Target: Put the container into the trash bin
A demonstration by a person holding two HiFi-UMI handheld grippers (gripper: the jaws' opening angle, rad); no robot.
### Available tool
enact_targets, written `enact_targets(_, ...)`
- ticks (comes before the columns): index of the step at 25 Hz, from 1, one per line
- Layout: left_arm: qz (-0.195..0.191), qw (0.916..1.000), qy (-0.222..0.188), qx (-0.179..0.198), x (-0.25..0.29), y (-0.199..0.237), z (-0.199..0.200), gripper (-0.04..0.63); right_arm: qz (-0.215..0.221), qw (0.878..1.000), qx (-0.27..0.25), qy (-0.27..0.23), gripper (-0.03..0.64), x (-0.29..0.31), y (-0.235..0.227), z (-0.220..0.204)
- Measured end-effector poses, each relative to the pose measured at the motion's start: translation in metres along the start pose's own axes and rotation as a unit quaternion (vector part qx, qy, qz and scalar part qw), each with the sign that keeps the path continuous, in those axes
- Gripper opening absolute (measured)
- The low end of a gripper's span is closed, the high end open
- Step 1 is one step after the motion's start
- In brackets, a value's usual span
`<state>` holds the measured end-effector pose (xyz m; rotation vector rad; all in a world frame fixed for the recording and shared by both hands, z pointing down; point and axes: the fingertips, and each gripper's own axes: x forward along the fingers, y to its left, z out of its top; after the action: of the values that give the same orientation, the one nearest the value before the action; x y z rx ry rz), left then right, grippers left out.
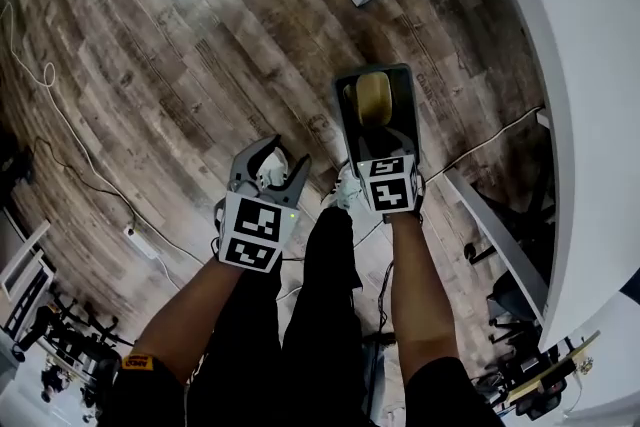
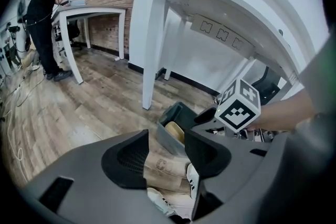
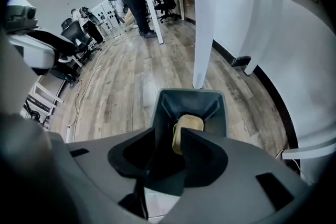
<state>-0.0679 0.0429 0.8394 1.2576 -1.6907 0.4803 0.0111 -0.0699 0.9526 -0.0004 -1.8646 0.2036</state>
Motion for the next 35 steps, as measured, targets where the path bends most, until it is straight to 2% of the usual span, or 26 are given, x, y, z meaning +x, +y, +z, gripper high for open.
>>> enact_targets(4,0.004,1.0000,-0.003,-0.006,-0.011,0.003,0.004,0.202,0.009,0.999,0.015,-0.028,0.166,-0.031,0.011,0.004)
enact_targets(9,0.002,0.9994,-0.035,-0.005,-0.040,-0.005,0.036,0.202,0.011,0.995,0.040,-0.086,0.130,-0.095,0.022,0.032)
enact_targets(15,-0.002,0.9960,-0.090,0.003,-0.104,-0.024,0.082,0.202,-0.007,0.980,0.069,-0.184,0.083,-0.203,0.041,0.090)
enact_targets(20,0.002,0.9920,-0.126,0.007,-0.159,-0.033,0.118,0.202,-0.035,0.966,0.067,-0.246,0.063,-0.292,0.055,0.131)
enact_targets(25,0.023,0.9811,-0.188,0.038,-0.249,-0.044,0.150,0.202,-0.071,0.950,0.056,-0.300,0.055,-0.384,0.084,0.152)
enact_targets(30,0.015,0.9692,-0.239,0.055,-0.343,-0.071,0.166,0.202,-0.096,0.932,0.051,-0.346,0.038,-0.476,0.129,0.163)
enact_targets(35,0.010,0.9555,-0.288,0.062,-0.410,-0.095,0.194,0.202,-0.112,0.914,0.026,-0.390,0.029,-0.553,0.155,0.175)
